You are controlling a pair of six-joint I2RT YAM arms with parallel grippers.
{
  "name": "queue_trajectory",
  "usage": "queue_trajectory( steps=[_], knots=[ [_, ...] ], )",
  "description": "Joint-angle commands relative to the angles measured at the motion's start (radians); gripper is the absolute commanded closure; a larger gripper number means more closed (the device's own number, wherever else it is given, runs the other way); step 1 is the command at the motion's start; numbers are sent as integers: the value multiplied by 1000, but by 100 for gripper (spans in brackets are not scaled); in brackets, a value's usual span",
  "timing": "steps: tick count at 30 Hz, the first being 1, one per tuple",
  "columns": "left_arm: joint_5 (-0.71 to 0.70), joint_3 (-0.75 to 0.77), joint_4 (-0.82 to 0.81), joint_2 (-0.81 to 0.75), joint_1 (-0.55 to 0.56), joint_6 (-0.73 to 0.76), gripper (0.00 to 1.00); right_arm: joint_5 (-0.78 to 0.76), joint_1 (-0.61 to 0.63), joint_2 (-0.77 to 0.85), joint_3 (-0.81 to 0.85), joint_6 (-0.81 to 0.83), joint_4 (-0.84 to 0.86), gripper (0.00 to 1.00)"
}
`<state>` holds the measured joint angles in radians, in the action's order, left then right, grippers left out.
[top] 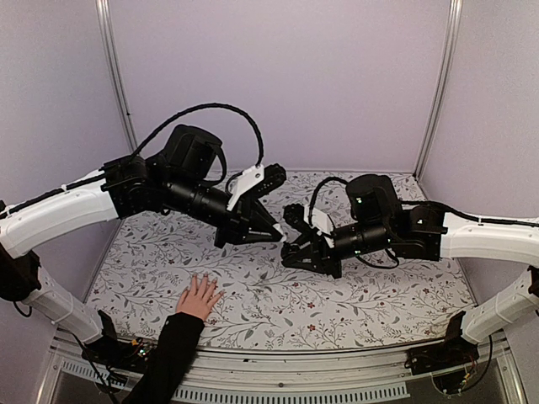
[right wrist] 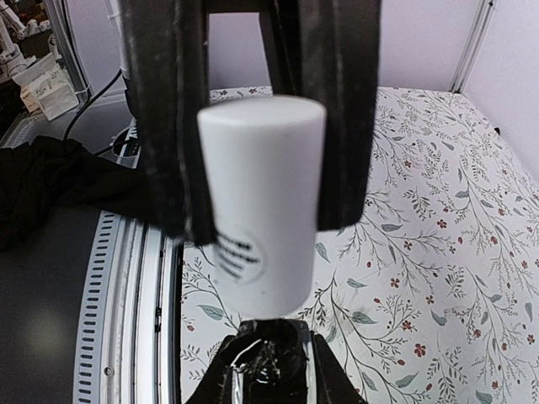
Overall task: Paint the nails
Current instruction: Remove the nail polish.
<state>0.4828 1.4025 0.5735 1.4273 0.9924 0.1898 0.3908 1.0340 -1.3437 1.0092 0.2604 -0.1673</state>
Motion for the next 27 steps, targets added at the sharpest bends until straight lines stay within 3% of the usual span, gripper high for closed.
queue_trajectory(
  steps=[1, 27],
  knots=[
    [-17, -12, -8, -2, -22, -9, 100, -2, 6, 6, 17, 7, 9, 100],
    [-60, -97, -14, -108, -101, -85, 100, 1, 1, 31, -27, -24, 50, 100]
  ],
)
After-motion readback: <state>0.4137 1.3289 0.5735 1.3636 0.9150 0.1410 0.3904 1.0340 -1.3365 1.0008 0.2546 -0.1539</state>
